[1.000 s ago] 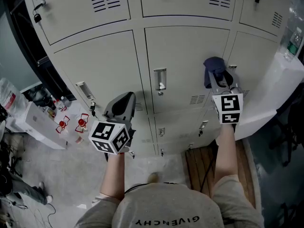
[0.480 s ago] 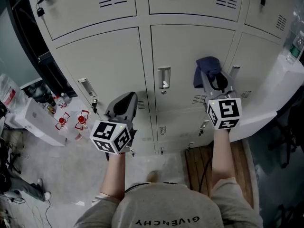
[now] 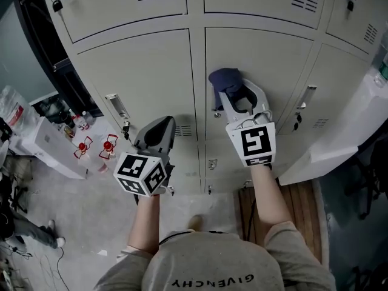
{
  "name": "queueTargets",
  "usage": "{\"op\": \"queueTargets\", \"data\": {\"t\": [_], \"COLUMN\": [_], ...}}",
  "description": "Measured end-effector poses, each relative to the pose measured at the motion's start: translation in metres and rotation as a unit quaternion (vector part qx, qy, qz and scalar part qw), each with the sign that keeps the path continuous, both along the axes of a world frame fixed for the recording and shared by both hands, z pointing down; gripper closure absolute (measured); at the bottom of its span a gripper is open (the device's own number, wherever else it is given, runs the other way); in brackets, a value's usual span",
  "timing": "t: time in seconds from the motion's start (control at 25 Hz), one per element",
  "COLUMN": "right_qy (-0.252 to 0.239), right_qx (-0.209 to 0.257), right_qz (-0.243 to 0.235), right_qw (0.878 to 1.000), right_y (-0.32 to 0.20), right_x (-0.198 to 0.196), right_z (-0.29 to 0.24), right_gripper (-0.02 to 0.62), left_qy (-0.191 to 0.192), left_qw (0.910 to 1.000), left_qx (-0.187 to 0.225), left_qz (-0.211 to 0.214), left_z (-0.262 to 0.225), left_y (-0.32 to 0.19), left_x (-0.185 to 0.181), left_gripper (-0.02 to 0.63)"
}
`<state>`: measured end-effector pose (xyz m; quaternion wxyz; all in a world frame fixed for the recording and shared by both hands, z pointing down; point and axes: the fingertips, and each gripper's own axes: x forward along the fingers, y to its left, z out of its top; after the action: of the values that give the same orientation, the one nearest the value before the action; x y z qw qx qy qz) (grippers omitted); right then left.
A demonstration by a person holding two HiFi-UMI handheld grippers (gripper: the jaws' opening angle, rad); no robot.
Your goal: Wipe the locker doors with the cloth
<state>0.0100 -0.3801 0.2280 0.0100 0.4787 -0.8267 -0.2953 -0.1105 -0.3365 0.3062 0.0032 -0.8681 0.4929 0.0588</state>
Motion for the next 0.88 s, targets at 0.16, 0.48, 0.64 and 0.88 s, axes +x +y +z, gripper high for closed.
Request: {"op": "queueTargets", "data": {"t": [0.16, 0.48, 0.64, 0.88], "right_qy": [0.005, 0.049, 0.047, 0.026], "right_qx": [0.02, -0.021, -0.033, -0.028], "right_qz": [0.017, 0.035, 0.038, 0.034], "right_qw": [1.0, 0.998, 0.998, 0.999], "right_y": [0.001, -0.005, -0.005, -0.005], "right_x": [0.0, -0.003, -0.003, -0.003], "right_z": [0.009, 0.059, 0.079, 0.082], "right_gripper": [0.482, 0.48, 0.482, 0.482], "left_qy": [0.0, -0.002, -0.001, -0.001], "left_qw": [1.0, 0.9999, 0.9998, 0.9997], "left_qx": [-0.007, -0.016, -0.02, -0.023], "left_qz": [-0.003, 0.005, 0.008, 0.007], "left_z": [0.005, 0.014, 0.018, 0.02], "left_y": [-0.001, -0.005, -0.007, -0.006], "left_x": [-0.005, 0.0, 0.001, 0.0], "left_gripper": [0.607, 0.607, 0.607, 0.607]}}
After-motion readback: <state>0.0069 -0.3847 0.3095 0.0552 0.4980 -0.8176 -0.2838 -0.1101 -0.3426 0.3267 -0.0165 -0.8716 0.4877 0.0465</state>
